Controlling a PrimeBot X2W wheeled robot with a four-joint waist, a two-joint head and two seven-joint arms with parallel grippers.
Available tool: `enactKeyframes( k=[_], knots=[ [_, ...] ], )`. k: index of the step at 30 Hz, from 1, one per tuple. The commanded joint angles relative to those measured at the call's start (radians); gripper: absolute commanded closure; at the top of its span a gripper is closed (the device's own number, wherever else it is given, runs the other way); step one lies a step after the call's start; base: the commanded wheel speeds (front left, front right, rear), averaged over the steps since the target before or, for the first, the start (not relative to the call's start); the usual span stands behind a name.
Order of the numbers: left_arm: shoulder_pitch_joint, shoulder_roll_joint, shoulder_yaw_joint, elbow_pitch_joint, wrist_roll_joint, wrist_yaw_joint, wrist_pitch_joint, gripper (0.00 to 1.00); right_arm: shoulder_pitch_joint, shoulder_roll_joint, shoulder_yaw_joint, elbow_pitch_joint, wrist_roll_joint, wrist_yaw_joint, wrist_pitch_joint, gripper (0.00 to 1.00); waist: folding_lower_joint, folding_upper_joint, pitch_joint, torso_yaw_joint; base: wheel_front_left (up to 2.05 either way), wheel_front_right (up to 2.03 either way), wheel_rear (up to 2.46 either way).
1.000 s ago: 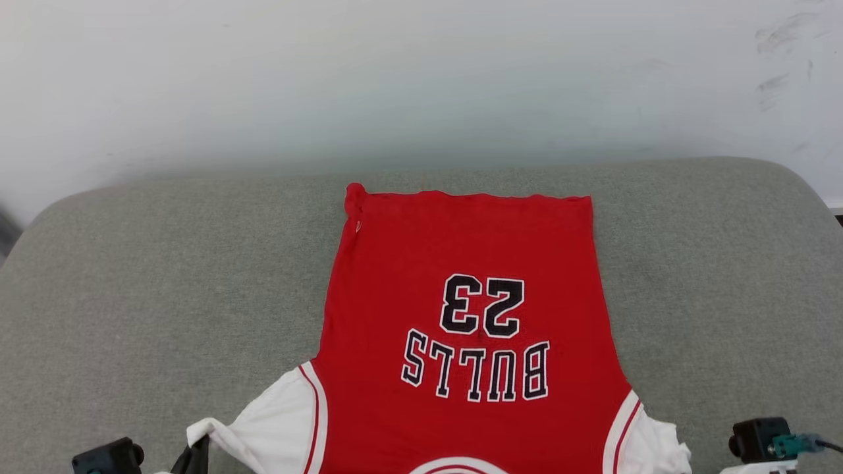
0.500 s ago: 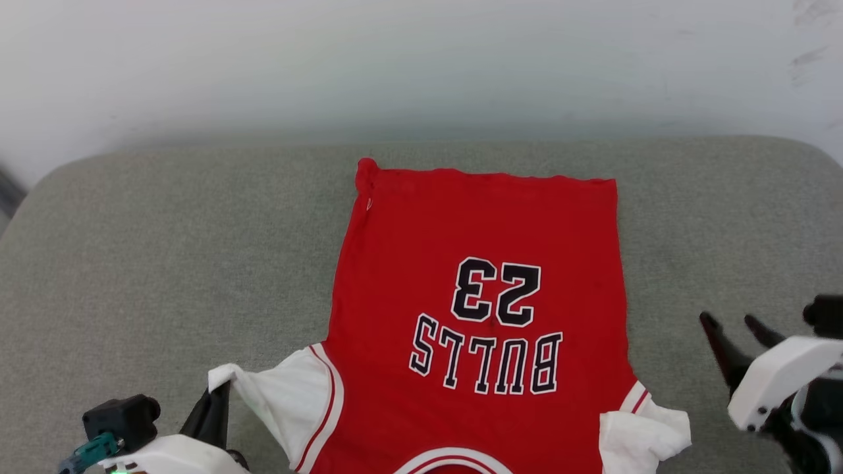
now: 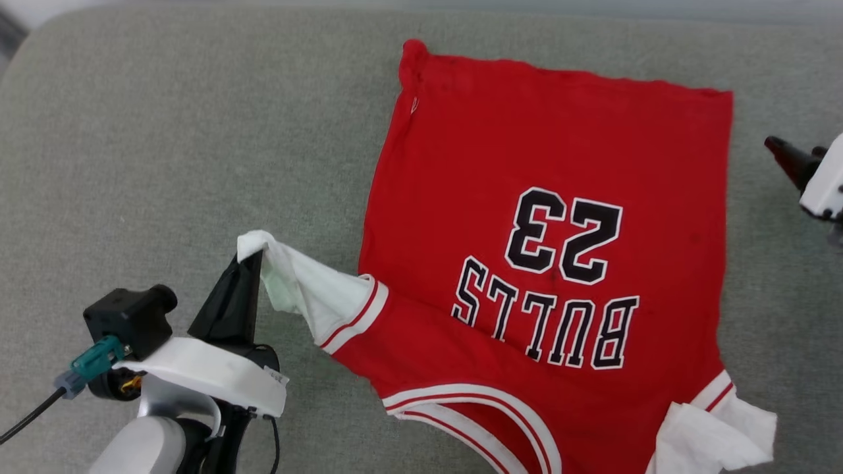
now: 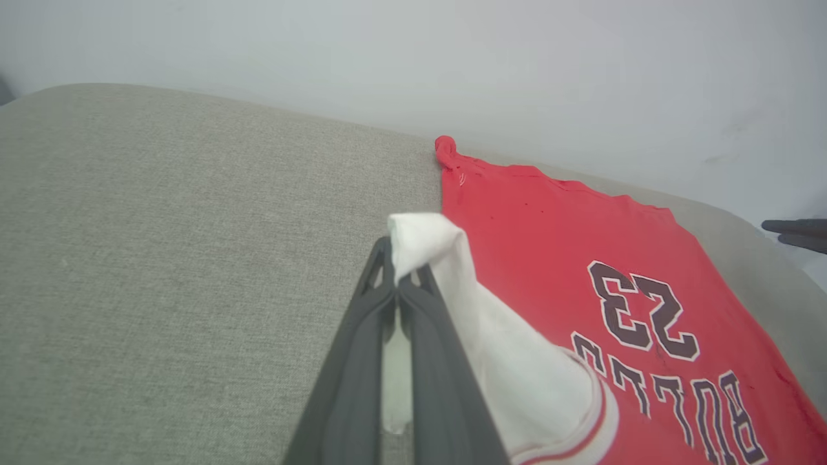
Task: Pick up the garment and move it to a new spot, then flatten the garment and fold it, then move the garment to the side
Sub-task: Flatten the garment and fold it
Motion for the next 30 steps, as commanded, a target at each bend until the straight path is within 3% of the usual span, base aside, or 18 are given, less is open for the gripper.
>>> enactKeyframes(
  k=[1, 11, 19, 20, 21, 30],
  knots=[
    [-0.024, -0.002, -0.003, -0.004, 0.008, -0.007, -0.005, 1.00, -0.036, -0.005, -0.004, 0.020, -0.012, 0.000, 0.013, 0.00, -0.0003, -0.0001, 0.095, 0.057, 0.00, 0.00, 0.00],
    [-0.139, -0.016, -0.034, -0.001, 0.040, -0.054, -0.012, 1.00, -0.307, -0.023, -0.067, 0.161, -0.136, 0.000, 0.093, 0.00, -0.0003, -0.0001, 0.235, 0.110, 0.00, 0.00, 0.00],
    [-0.175, -0.034, -0.049, 0.043, 0.040, -0.077, -0.024, 1.00, -0.323, -0.006, -0.097, 0.290, -0.204, -0.001, 0.158, 0.00, -0.0003, -0.0001, 0.268, 0.133, 0.00, 0.00, 0.00],
    [-0.177, -0.035, -0.051, 0.050, 0.038, -0.079, -0.025, 1.00, -0.311, -0.006, -0.110, 0.315, -0.216, -0.001, 0.184, 0.33, -0.0003, -0.0001, 0.264, 0.134, 0.00, 0.00, 0.00],
    [-0.184, -0.031, -0.062, 0.066, 0.045, -0.081, -0.021, 1.00, -0.301, 0.004, -0.138, 0.346, -0.248, -0.001, 0.203, 1.00, -0.0003, -0.0001, 0.249, 0.137, 0.00, 0.00, 0.00],
    [-0.136, -0.036, -0.072, 0.113, 0.024, -0.078, -0.012, 1.00, -0.322, -0.035, -0.099, 0.297, -0.266, -0.001, 0.106, 1.00, -0.0003, -0.0001, 0.114, 0.111, 0.00, 0.00, 0.00]
  ],
)
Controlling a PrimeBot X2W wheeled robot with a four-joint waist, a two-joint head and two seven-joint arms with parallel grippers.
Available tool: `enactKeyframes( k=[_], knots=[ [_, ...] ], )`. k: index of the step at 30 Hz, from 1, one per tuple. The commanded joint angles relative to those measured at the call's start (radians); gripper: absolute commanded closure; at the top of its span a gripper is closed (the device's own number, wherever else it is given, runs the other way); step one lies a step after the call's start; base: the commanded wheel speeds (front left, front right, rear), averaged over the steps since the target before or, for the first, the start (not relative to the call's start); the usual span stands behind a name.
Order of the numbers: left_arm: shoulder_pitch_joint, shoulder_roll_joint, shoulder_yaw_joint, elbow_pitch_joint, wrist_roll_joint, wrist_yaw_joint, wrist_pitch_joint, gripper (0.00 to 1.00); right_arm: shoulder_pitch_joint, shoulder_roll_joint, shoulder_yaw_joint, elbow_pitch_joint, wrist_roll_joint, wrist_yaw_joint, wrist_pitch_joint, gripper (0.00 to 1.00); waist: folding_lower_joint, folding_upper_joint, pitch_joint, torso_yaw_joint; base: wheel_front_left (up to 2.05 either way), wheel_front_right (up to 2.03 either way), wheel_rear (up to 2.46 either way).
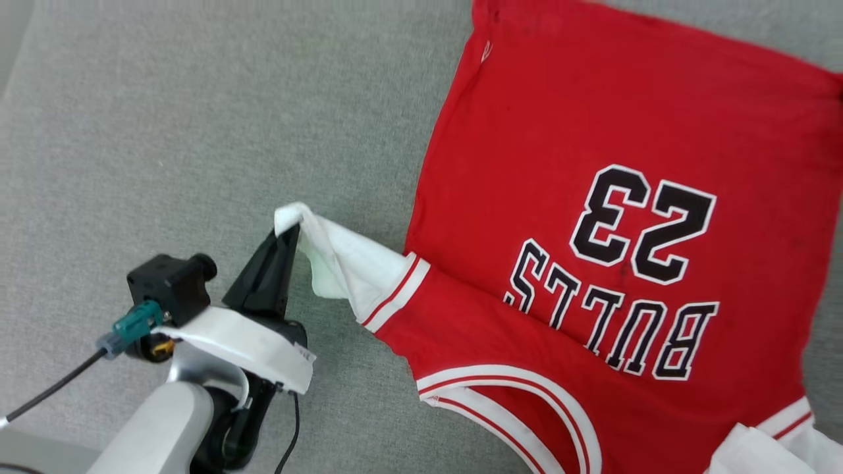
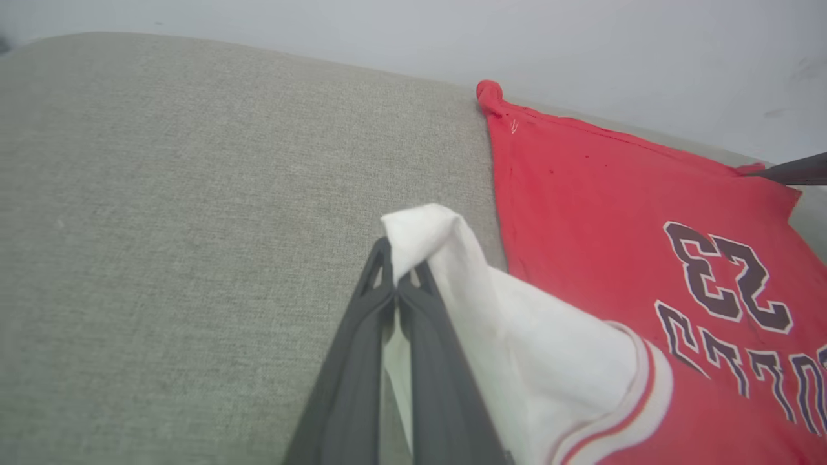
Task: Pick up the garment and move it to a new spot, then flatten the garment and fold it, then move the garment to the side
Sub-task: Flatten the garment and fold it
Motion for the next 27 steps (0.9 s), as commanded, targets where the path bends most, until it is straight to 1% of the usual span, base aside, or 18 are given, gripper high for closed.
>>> enactKeyframes(
  k=[1, 6, 9, 13, 16, 19, 24, 27],
  knots=[
    [0.021, 0.002, 0.000, 0.006, -0.005, 0.004, 0.003, 1.00, 0.020, -0.016, 0.016, -0.010, 0.012, -0.001, -0.011, 1.00, -0.0002, 0.0000, -0.070, -0.021, 0.00, 0.00, 0.00],
    [0.090, 0.018, 0.007, 0.014, -0.015, 0.041, 0.012, 1.00, 0.112, -0.041, 0.108, -0.064, 0.056, -0.001, -0.031, 1.00, -0.0002, 0.0000, -0.201, -0.067, 0.00, 0.00, 0.00],
    [0.144, 0.029, 0.014, 0.006, -0.026, 0.069, 0.018, 1.00, 0.212, -0.065, 0.161, -0.124, 0.107, -0.001, -0.015, 1.00, -0.0002, 0.0000, -0.276, -0.100, 0.00, 0.00, 0.00],
    [0.223, 0.038, 0.036, -0.002, -0.049, 0.105, 0.010, 1.00, 0.400, -0.097, 0.223, -0.234, 0.172, -0.001, 0.033, 1.00, -0.0002, 0.0000, -0.372, -0.147, 0.00, 0.00, 0.00],
    [0.275, 0.046, 0.048, -0.006, -0.061, 0.124, 0.005, 1.00, 0.563, -0.115, 0.236, -0.342, 0.215, -0.001, 0.083, 1.00, -0.0002, 0.0000, -0.423, -0.179, 0.00, 0.00, 0.00],
    [0.318, 0.051, 0.059, -0.010, -0.073, 0.138, -0.002, 1.00, 0.740, -0.113, 0.225, -0.457, 0.248, -0.001, 0.146, 1.00, -0.0002, 0.0000, -0.456, -0.206, 0.00, 0.00, 0.00],
    [0.357, 0.062, 0.078, -0.015, -0.083, 0.155, -0.010, 1.00, 1.014, -0.056, 0.180, -0.631, 0.274, -0.001, 0.226, 1.00, -0.0002, 0.0000, -0.480, -0.242, 0.00, 0.00, 0.00],
    [0.367, 0.068, 0.081, -0.020, -0.086, 0.162, -0.007, 1.00, 1.136, 0.002, 0.155, -0.696, 0.280, -0.001, 0.258, 1.00, -0.0002, 0.0000, -0.480, -0.259, 0.00, 0.00, 0.00]
  ],
)
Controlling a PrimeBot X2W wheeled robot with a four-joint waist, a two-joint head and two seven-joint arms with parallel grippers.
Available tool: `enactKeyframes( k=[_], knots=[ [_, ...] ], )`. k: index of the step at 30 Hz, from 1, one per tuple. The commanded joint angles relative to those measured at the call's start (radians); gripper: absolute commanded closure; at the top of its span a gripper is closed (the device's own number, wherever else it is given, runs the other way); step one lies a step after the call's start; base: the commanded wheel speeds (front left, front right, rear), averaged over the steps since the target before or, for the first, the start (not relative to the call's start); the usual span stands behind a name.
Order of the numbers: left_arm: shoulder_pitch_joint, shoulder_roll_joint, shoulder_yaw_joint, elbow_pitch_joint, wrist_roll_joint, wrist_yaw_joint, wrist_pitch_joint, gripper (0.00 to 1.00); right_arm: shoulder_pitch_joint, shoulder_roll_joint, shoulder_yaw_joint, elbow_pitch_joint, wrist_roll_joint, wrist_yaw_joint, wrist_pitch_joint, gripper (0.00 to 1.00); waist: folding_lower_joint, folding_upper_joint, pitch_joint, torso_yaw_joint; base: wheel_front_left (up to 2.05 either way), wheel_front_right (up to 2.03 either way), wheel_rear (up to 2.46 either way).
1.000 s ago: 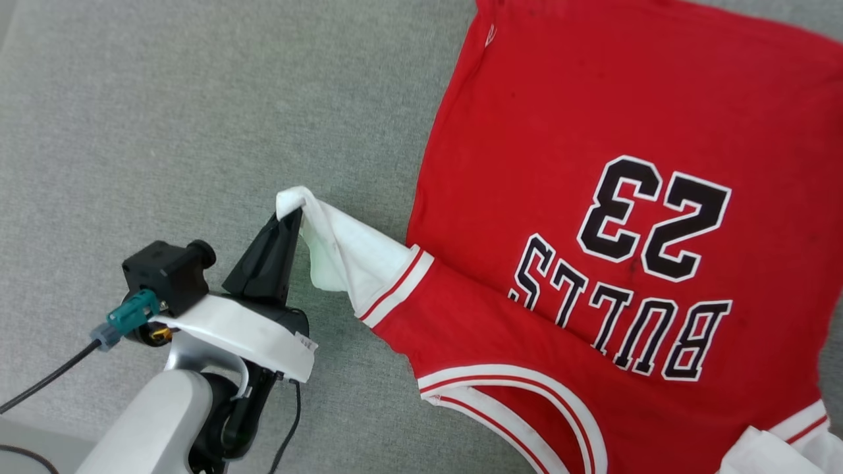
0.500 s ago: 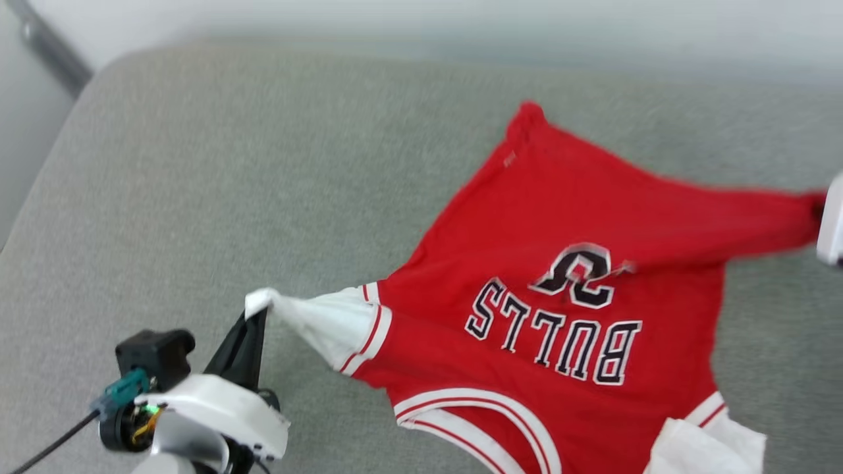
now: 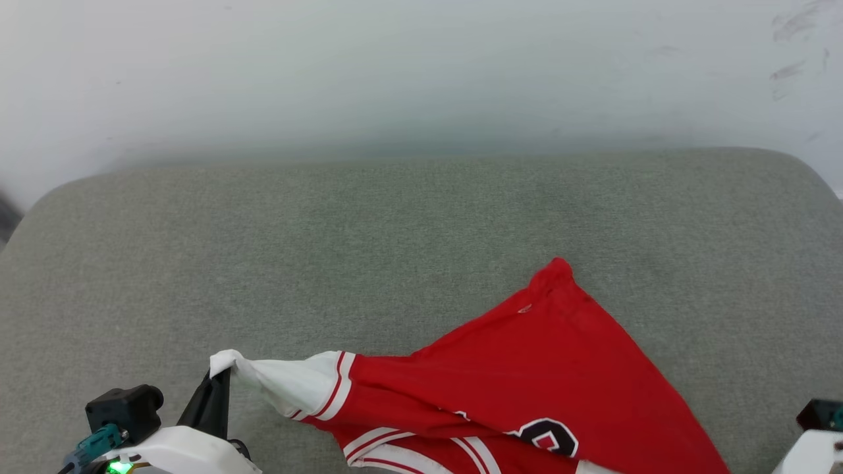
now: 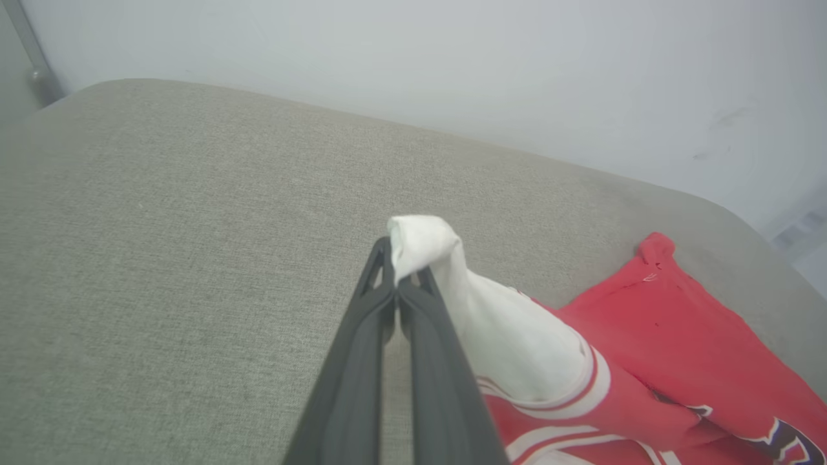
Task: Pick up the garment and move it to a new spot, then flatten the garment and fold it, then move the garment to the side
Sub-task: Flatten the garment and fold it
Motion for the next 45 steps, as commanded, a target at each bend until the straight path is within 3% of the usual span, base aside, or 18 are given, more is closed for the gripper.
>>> enactKeyframes(
  k=[1, 3, 4, 5, 6, 10, 15, 18, 22, 26, 33, 38, 45],
  knots=[
    [0.007, 0.006, 0.002, -0.003, -0.002, 0.003, -0.002, 1.00, 0.021, 0.011, 0.000, -0.012, -0.002, -0.001, 0.008, 1.00, 0.0003, 0.0000, -0.010, -0.018, 0.00, 0.00, 0.00],
    [0.013, 0.009, 0.004, -0.005, -0.005, 0.008, 0.000, 1.00, 0.076, 0.051, -0.010, -0.040, -0.003, -0.001, 0.020, 1.00, 0.0003, 0.0000, -0.009, -0.028, 0.00, 0.00, 0.00],
    [0.016, 0.010, 0.004, -0.006, -0.006, 0.009, 0.001, 1.00, 0.093, 0.067, -0.015, -0.050, 0.000, -0.001, 0.018, 0.87, 0.0003, 0.0000, -0.007, -0.033, 0.00, 0.00, 0.00],
    [0.015, 0.011, 0.003, -0.007, -0.004, 0.009, 0.002, 1.00, 0.107, 0.079, -0.023, -0.059, -0.003, -0.001, 0.011, 0.35, 0.0003, 0.0000, -0.005, -0.036, 0.00, 0.00, 0.00],
    [0.013, 0.012, 0.002, -0.009, -0.003, 0.007, 0.005, 1.00, 0.111, 0.092, -0.031, -0.071, -0.004, -0.001, -0.004, 0.00, 0.0003, 0.0000, -0.002, -0.038, 0.00, 0.00, 0.00],
    [-0.005, 0.014, 0.001, -0.015, 0.003, 0.005, 0.003, 1.00, 0.076, 0.121, -0.055, -0.117, -0.009, -0.001, -0.116, 0.00, 0.0003, 0.0000, 0.018, -0.043, 0.00, 0.00, 0.00],
    [-0.034, 0.016, -0.003, -0.023, 0.014, 0.001, 0.003, 1.00, -0.019, 0.145, -0.075, -0.130, -0.023, -0.001, -0.375, 0.00, 0.0003, 0.0000, 0.054, -0.036, 0.00, 0.00, 0.00],
    [-0.065, 0.015, -0.009, -0.034, 0.025, -0.002, 0.007, 1.00, -0.097, 0.141, -0.067, -0.104, -0.013, -0.001, -0.513, 0.00, 0.0003, 0.0000, 0.086, -0.026, 0.00, 0.00, 0.00],
    [-0.113, 0.012, -0.019, -0.054, 0.043, -0.008, 0.010, 1.00, -0.214, 0.103, -0.014, -0.034, 0.015, -0.001, -0.596, 0.00, 0.0003, 0.0000, 0.145, -0.005, 0.00, 0.00, 0.00],
    [-0.164, 0.013, -0.030, -0.072, 0.062, -0.024, 0.007, 1.00, -0.349, 0.051, 0.082, 0.042, 0.033, -0.001, -0.576, 0.00, 0.0003, 0.0000, 0.216, 0.021, 0.00, 0.00, 0.00],
    [-0.249, -0.002, -0.057, -0.073, 0.090, -0.050, 0.014, 1.00, -0.539, -0.032, 0.272, 0.148, 0.062, -0.001, -0.406, 0.00, 0.0003, 0.0000, 0.301, 0.076, 0.00, 0.00, 0.00],
    [-0.278, -0.018, -0.069, -0.056, 0.094, -0.060, 0.004, 1.00, -0.610, -0.054, 0.377, 0.204, 0.108, -0.001, -0.291, 0.00, 0.0003, 0.0000, 0.332, 0.106, 0.00, 0.00, 0.00],
    [-0.298, -0.029, -0.074, -0.037, 0.091, -0.071, -0.006, 1.00, -0.656, -0.066, 0.473, 0.301, 0.139, -0.001, -0.224, 0.00, 0.0003, 0.0000, 0.362, 0.118, 0.00, 0.00, 0.00]
  ],
)
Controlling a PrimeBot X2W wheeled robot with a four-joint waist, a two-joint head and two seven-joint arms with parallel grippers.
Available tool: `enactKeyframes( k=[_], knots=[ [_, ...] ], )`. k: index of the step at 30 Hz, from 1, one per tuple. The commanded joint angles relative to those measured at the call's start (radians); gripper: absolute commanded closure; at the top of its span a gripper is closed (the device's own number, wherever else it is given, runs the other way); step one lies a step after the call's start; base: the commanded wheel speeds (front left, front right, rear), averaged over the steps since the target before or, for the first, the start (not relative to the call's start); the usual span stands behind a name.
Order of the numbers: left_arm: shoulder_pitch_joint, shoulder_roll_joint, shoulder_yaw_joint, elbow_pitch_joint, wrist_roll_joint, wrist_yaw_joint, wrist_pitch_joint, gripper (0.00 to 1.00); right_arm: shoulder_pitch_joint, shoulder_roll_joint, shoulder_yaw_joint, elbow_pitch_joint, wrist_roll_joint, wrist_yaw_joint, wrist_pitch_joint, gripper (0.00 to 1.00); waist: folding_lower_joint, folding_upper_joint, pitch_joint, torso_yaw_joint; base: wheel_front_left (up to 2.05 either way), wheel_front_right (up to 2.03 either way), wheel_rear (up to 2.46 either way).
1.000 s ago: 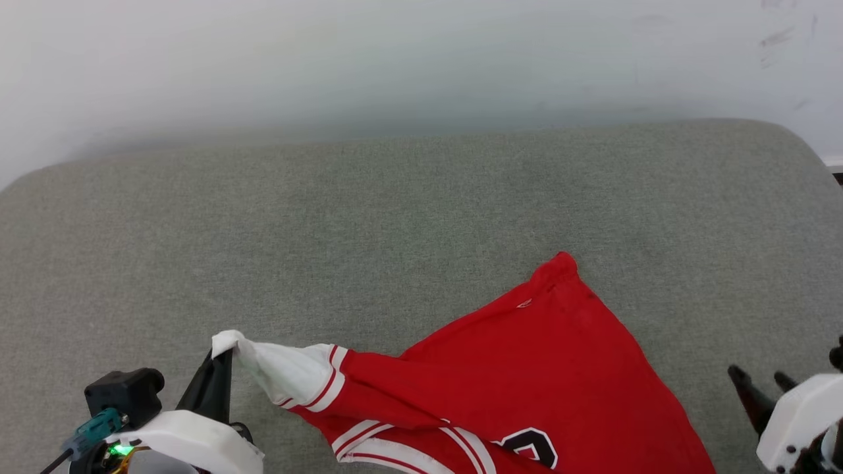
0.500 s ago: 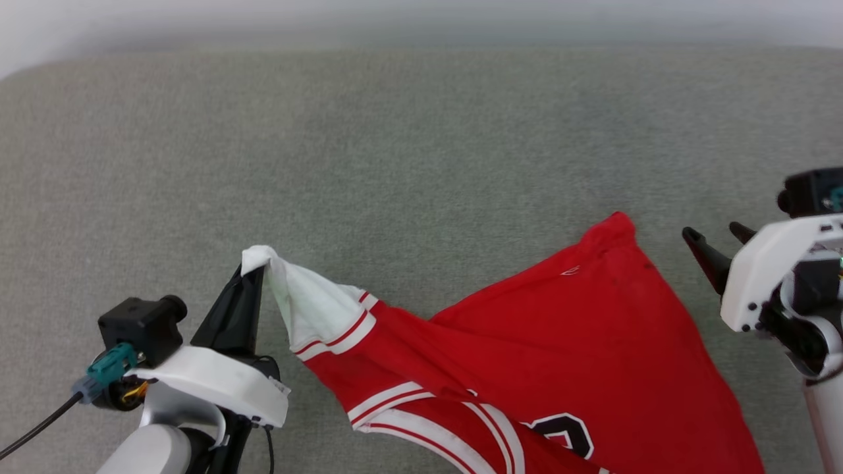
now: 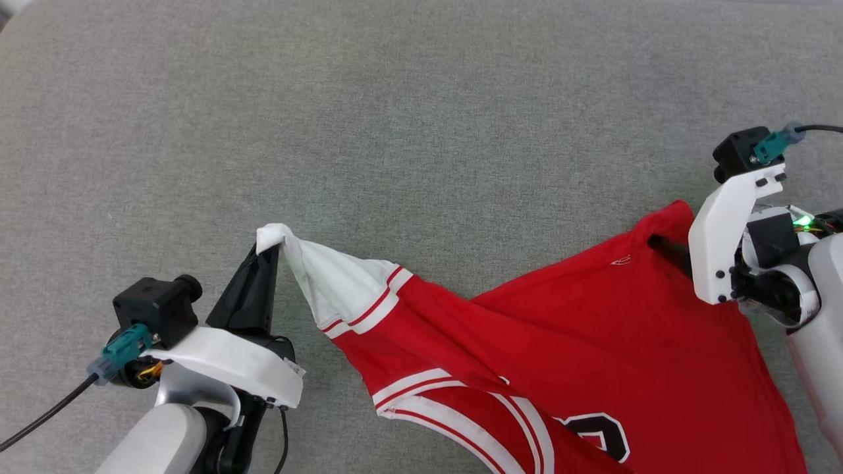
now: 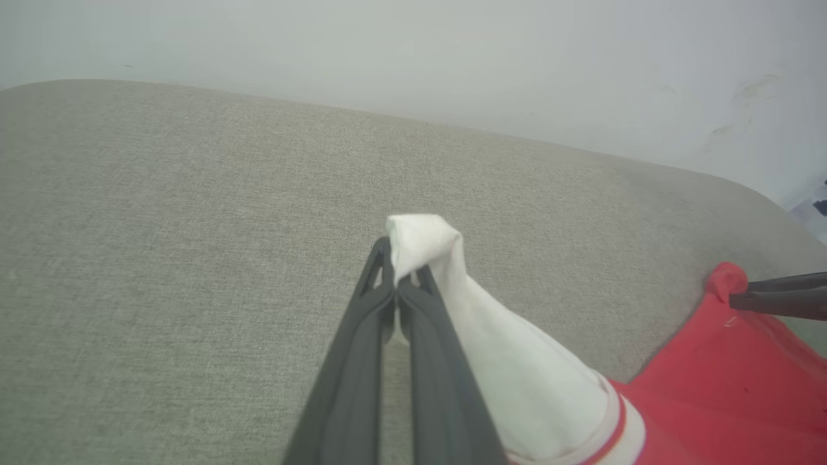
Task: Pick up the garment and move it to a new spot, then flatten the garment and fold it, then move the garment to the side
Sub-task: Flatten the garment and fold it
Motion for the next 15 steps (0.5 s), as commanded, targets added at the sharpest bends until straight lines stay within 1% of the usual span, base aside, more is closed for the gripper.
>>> enactKeyframes(
  k=[1, 4, 5, 6, 7, 11, 15],
  knots=[
    [-0.013, -0.003, 0.000, 0.005, 0.001, -0.003, -0.007, 1.00, 0.025, 0.006, 0.028, 0.048, 0.004, -0.001, 0.033, 0.00, -0.0001, 0.0000, 0.005, 0.003, 0.00, 0.00, 0.00],
    [-0.021, -0.006, 0.000, 0.015, -0.002, -0.008, -0.010, 1.00, 0.050, 0.018, 0.068, 0.102, 0.028, -0.001, 0.114, 0.00, -0.0001, 0.0000, 0.007, 0.003, 0.00, 0.00, 0.00],
    [-0.019, -0.007, 0.000, 0.018, -0.004, -0.008, -0.011, 1.00, 0.057, 0.023, 0.079, 0.113, 0.035, 0.000, 0.141, 0.15, -0.0001, 0.0000, 0.005, 0.002, 0.00, 0.00, 0.00],
    [-0.018, -0.008, -0.001, 0.022, -0.005, -0.009, -0.013, 1.00, 0.060, 0.024, 0.090, 0.118, 0.042, 0.000, 0.155, 0.60, -0.0001, 0.0000, 0.003, 0.002, 0.00, 0.00, 0.00],
    [-0.018, -0.009, -0.001, 0.026, -0.005, -0.009, -0.014, 1.00, 0.060, 0.027, 0.096, 0.119, 0.049, 0.000, 0.165, 1.00, -0.0001, 0.0000, 0.000, 0.001, 0.00, 0.00, 0.00],
    [-0.003, -0.007, 0.000, 0.042, -0.013, -0.011, -0.016, 1.00, 0.044, 0.022, 0.116, 0.092, 0.071, 0.001, 0.156, 1.00, -0.0001, 0.0000, -0.028, -0.007, 0.00, 0.00, 0.00],
    [0.009, 0.000, 0.007, 0.055, -0.016, -0.005, -0.020, 1.00, 0.021, 0.007, 0.112, 0.053, 0.101, 0.001, 0.109, 1.00, -0.0001, 0.0000, -0.075, -0.015, 0.00, 0.00, 0.00]
  ],
)
